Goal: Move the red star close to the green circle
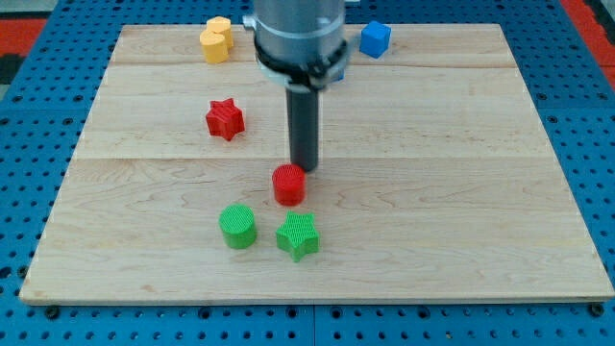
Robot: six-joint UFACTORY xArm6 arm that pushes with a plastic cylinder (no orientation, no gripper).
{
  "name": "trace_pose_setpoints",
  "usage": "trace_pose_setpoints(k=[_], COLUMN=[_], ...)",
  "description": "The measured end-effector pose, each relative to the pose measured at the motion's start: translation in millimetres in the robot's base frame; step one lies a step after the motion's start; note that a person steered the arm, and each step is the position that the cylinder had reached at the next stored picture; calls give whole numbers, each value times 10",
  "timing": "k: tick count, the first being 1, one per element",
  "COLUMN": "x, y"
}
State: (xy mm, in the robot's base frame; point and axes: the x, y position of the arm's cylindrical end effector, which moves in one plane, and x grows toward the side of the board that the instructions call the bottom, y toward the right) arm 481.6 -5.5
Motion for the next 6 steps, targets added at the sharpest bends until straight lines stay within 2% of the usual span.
trace_pose_setpoints(k=[1,2,4,5,6], x=[486,166,-57,-450,-1158], y=[-320,-297,-1511,-1742,-1264])
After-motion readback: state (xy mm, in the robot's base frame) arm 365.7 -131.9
